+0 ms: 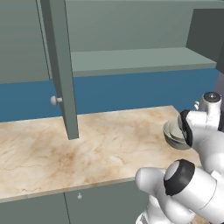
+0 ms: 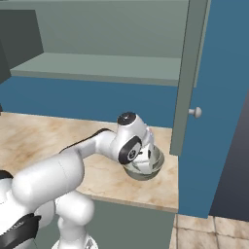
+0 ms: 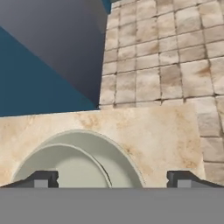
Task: Pick up the bowls on the counter and stack them on top of one another in the open cabinet. Place the smaller bowl on top of the larger bowl.
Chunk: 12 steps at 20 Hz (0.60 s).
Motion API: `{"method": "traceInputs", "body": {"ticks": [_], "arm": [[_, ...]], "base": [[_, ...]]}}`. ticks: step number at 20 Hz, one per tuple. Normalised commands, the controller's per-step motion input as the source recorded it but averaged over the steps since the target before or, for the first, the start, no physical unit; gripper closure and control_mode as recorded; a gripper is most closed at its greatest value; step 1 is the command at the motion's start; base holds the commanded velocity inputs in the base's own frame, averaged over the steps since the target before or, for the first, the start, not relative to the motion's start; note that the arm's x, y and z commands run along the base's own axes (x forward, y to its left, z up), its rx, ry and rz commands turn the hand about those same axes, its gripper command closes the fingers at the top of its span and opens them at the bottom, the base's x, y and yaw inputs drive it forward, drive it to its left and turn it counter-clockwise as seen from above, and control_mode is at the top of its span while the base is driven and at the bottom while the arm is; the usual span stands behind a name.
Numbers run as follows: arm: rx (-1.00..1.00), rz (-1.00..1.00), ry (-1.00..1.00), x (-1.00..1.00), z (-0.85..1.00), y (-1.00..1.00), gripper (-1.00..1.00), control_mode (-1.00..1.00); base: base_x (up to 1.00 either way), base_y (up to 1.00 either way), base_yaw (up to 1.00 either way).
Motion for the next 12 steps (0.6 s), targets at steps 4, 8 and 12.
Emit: {"method": "traceInputs", "body": {"ticks": [4,8,12], "arm": [[0.11,0.11,0.17,-0.22,0.04,0.08,-1.0,-1.0],[0.1,0.11,0.12,-0.15,-0.01,0.37,-1.0,-1.0],[0.06,0.08,0.05,0.03,-0.31,0.54,-1.0,-1.0]], "base": [[0.0,0.0,0.0],[0.0,0.0,0.0],[0.0,0.0,0.0]]}}
